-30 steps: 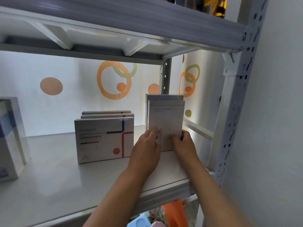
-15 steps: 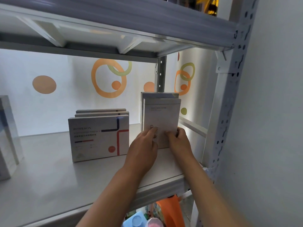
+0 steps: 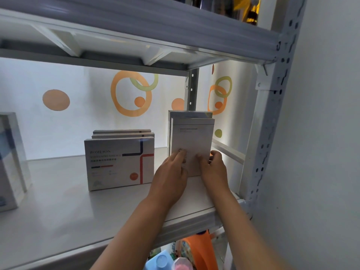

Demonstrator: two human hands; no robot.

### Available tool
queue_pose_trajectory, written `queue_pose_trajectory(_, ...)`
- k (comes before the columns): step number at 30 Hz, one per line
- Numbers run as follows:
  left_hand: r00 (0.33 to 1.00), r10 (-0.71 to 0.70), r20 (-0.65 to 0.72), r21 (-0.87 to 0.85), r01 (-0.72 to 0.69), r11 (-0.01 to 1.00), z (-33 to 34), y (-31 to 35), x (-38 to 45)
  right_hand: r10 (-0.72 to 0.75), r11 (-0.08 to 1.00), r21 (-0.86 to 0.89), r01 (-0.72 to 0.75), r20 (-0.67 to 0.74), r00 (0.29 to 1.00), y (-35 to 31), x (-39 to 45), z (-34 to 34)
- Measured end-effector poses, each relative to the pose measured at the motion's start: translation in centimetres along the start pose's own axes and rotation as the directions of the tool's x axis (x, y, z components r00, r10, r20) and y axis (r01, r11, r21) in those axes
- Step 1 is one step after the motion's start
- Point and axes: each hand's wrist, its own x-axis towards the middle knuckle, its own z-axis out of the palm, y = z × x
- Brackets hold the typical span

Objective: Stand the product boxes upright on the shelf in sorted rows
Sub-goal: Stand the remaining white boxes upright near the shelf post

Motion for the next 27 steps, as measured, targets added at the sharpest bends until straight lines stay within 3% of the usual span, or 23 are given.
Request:
queue_pose_trajectory(18,1.000,-0.010,0.021,-0.014,0.011,1.000,0.1,0.0,-0.1,0.039,0.999,-0.038,-0.039,-0.009,0.999,0.1,-0.1,0.1)
queue_pose_trajectory(22,0.999,-0.015,0.030,-0.009,0.015,1.000,0.2,0.2,-0.2,0.039,0.985,-0.164,-0.056,-0.100,0.994,0.3,-0.8,-0.6)
queue_pose_trajectory(24,0.999,-0.016,0.032,-0.008,0.017,1.000,0.1,0.1,-0.2,0.025,0.970,-0.240,-0.040,-0.063,0.998,0.5,-1.5,-0.8)
queue_pose_trajectory(27,0.999,-0.010,0.039,0.001,0.010,1.000,-0.1,0.2,-0.2,-0.099,0.912,-0.394,0.111,0.050,0.994,0.3,-2.9,-1.0)
